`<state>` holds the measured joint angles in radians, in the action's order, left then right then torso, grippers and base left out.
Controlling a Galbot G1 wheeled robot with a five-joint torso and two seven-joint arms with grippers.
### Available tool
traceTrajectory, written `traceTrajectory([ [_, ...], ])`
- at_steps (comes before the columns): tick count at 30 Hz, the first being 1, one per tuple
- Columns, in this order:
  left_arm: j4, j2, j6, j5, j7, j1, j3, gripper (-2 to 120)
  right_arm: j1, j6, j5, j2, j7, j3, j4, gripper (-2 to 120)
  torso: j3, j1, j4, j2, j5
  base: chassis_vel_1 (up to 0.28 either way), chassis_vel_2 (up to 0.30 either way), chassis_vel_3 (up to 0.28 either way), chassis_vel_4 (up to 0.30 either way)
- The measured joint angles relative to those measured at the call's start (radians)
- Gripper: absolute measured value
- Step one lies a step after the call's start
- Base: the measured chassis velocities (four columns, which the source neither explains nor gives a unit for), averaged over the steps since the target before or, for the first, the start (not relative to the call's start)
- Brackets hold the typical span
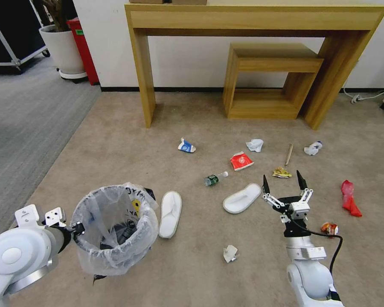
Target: Pick up the trash bin and place the garbage on the floor into it.
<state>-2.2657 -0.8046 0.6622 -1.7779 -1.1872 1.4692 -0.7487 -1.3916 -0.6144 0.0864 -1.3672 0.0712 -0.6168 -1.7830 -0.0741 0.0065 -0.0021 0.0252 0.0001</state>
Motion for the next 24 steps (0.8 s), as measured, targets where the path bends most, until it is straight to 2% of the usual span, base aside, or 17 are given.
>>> traceTrajectory([
  [24,-0.021,-0.026,-0.002,0.042,0.003,0.032,0.003,0,-0.020,-0.006,-0.003,-0.004,0.004,-0.008,-0.010,100,0.000,0.000,0.0000,0.000,-0.0002,-0.086,0.090,0.085,-0.092],
])
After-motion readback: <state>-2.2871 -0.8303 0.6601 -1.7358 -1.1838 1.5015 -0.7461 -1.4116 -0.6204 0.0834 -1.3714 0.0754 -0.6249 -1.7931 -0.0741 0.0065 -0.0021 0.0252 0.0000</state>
